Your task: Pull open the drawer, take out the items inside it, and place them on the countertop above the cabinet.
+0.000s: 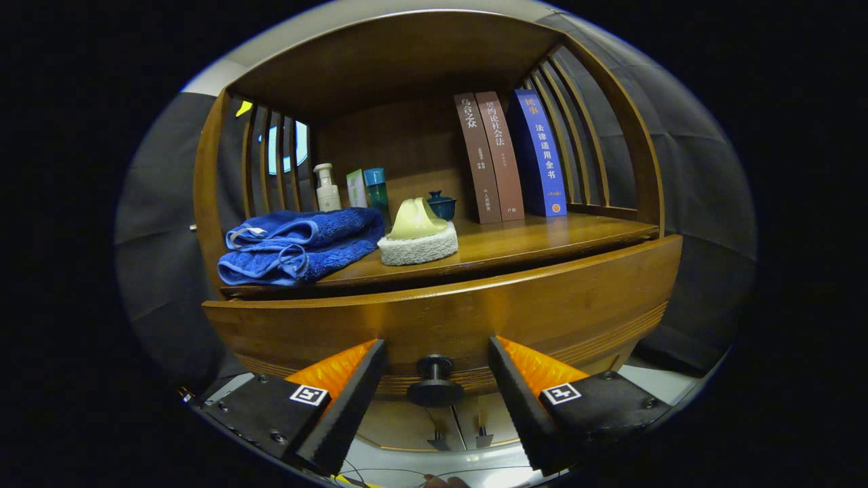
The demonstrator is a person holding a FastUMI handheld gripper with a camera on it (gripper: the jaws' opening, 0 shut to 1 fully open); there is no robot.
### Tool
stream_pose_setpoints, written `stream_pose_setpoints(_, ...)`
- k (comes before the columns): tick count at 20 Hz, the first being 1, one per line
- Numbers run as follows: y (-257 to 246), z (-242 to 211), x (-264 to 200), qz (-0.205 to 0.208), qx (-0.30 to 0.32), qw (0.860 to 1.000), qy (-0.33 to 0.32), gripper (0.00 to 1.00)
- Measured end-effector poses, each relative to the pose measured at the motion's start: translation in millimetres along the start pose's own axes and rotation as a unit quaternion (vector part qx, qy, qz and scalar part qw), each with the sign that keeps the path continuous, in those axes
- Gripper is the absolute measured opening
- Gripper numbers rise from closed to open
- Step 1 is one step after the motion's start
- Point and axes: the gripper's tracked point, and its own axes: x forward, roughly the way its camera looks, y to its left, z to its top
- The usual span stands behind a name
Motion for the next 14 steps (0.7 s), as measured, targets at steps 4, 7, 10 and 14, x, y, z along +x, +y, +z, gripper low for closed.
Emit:
stream_pose_setpoints(4,-1,1,9,-0.001,-0.004,1.000,-0.002,0.99)
stream_pose_setpoints(7,-1,2,13,0.000,-0.003,1.000,-0.001,0.99)
stream_pose_setpoints(10,-3,3,17,-0.002,-0.007,1.000,-0.001,0.99)
stream_pose_setpoints(14,-3,2,19,-0.005,-0.013,1.000,0.006,0.99)
